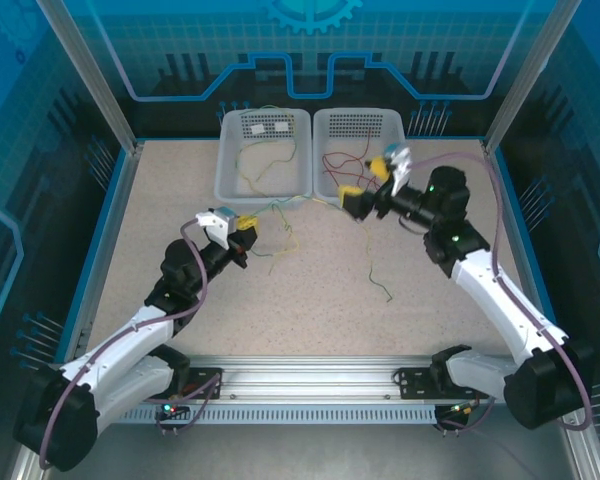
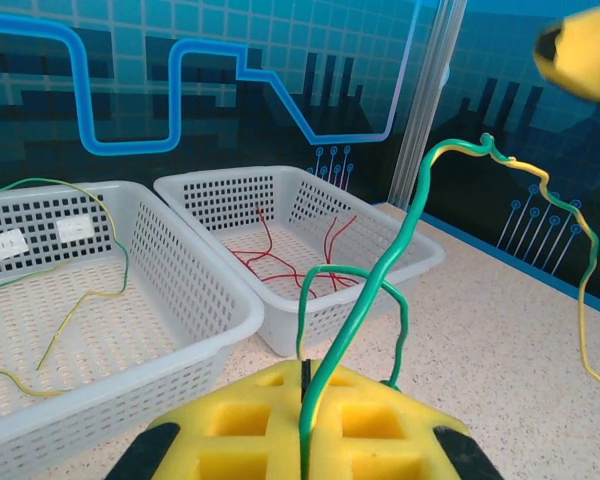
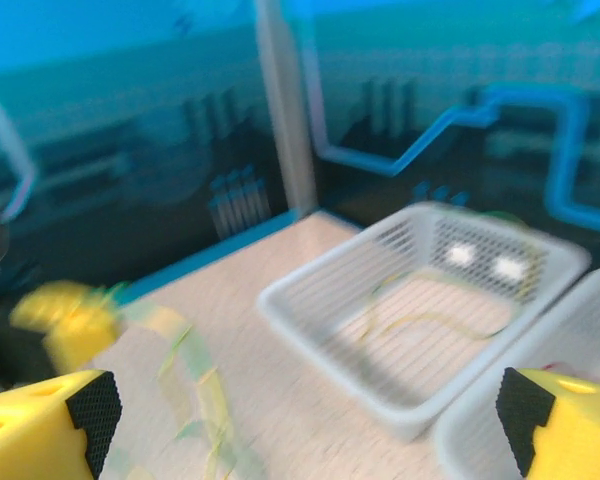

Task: Untangle the cables

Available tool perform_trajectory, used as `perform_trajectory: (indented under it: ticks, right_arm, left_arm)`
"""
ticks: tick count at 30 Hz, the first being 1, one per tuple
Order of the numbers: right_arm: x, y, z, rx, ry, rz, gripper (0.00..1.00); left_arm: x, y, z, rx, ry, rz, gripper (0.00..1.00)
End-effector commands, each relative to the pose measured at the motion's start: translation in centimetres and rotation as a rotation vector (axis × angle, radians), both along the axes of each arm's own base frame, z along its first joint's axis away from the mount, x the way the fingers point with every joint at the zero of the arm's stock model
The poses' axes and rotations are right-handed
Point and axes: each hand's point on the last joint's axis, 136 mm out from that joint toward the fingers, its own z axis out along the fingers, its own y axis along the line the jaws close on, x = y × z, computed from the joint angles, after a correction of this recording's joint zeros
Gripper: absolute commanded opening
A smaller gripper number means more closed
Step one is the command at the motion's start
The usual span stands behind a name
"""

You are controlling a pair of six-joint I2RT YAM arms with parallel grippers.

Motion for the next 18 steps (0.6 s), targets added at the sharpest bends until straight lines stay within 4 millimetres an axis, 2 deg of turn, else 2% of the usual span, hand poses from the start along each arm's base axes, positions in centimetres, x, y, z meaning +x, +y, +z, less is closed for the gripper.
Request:
perform_trajectory:
  ticks: [1,4,6,7,8,10,12,18]
  right_arm:
    - [-2.9,0.9,-4.1,-0.109,-0.014,0.074,1.0]
    - [-2.4,0.1,-5.5,-0.152,-0.017,0.001,0.96]
    - [-1.7,-0.1,-6.3,-0.174,-0.016,-0.025,0.83]
    - [-1.1,-0.2,-6.7,-0.179,-0.008,-0.046,0.69]
    - [-0.5,-0.2,-6.9,-0.183,0.007,-0.059,0.49]
    - [-0.2,0.3,-6.9,-0.179,0.033,-0.036,0.18]
    - [0.1,0.6,-6.4,-0.143,0.037,-0.034,0.0]
    - [1.2,0.4,-4.4,-0.019,0.069,-0.085,0.0]
  left_arm:
    - [0.2,-0.2,2.3,-0.049,-0.028,-0.015,0.0]
    - [0.0,-0.7,3.3,-0.084,-0.049,-0.048,0.0]
    - [0.1,-0.7,3.4,-0.1,-0.044,-0.05,0.0]
    - [0.0,-0.9,3.6,-0.111,-0.051,-0.063,0.0]
    - [-0.3,-1.1,4.0,-0.122,-0.064,-0.081,0.0]
    - [-0.5,-1.2,4.4,-0.136,-0.073,-0.096,0.0]
    - [-0.7,-1.0,4.6,-0.153,-0.074,-0.087,0.0]
    - [-0.9,-1.1,4.8,-0.189,-0.068,-0.104,0.0]
